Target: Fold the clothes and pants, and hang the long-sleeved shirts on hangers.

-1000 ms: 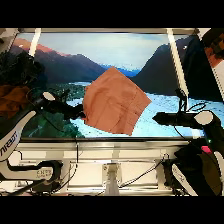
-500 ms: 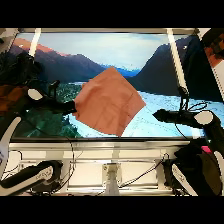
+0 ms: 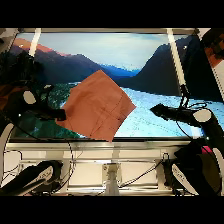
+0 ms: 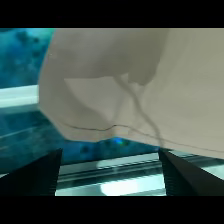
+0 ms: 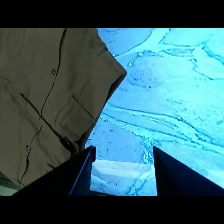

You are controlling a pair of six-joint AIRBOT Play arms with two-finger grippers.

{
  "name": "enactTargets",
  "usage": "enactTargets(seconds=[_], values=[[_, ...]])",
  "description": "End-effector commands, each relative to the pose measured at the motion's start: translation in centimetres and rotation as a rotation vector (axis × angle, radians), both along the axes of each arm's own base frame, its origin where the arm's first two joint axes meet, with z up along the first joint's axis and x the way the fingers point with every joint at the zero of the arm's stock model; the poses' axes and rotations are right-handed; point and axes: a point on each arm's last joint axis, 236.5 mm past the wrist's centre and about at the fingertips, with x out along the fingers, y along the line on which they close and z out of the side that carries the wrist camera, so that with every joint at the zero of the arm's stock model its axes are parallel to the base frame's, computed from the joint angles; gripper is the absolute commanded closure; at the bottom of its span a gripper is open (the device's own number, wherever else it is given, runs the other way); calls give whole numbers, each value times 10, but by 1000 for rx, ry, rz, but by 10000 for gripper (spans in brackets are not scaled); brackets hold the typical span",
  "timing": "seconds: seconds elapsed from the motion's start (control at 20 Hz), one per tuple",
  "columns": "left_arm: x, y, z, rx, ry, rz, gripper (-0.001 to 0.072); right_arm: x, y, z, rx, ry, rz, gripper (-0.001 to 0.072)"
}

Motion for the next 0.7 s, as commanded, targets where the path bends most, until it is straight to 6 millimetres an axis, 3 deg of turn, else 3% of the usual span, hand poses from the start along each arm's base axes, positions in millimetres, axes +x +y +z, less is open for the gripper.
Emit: enactTargets(seconds=[0.0,0.2,0.35,0.5,0.65], values=[[-5,29,-1,122,16,-30,22,-10,7,-2,18,37,32,285],[2,35,0,150,-13,-36,23,-34,18,-8,49,124,97,285],[23,35,2,152,-102,-32,23,-50,36,-21,79,155,141,286],[37,35,4,153,-162,-29,23,-38,51,-28,112,113,83,286],[36,33,-4,142,-137,-28,23,-26,68,-31,191,138,33,285]])
